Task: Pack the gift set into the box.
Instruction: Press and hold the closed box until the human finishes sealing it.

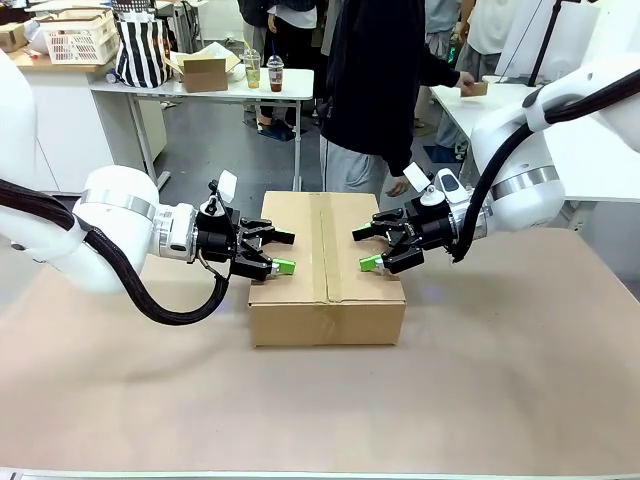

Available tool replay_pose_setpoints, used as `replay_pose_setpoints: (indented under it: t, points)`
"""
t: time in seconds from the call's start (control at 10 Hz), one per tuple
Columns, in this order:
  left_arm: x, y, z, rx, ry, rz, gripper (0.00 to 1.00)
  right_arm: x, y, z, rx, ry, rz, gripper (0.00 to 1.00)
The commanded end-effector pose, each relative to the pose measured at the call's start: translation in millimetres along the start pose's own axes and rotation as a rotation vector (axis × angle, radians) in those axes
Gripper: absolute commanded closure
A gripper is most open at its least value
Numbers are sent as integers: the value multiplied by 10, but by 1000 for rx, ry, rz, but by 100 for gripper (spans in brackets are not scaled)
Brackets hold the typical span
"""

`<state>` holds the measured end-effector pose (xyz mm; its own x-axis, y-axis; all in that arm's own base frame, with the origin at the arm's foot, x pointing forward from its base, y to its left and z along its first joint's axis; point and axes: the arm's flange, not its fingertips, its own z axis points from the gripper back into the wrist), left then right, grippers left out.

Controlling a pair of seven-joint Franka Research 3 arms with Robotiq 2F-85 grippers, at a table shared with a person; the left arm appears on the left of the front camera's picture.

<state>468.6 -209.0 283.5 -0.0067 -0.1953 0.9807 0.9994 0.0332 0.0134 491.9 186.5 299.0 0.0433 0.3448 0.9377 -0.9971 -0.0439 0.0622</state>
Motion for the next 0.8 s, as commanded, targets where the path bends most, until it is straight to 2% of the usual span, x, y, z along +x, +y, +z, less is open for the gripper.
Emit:
replay_pose_setpoints:
  t: [0.0,0.7]
  points:
    - [-58,-5,-1,5,-4,-4,0,-25,3,-11,-2,6,-2,0]
    - [-58,-5,-1,5,-4,-4,0,-25,3,-11,-2,6,-2,0]
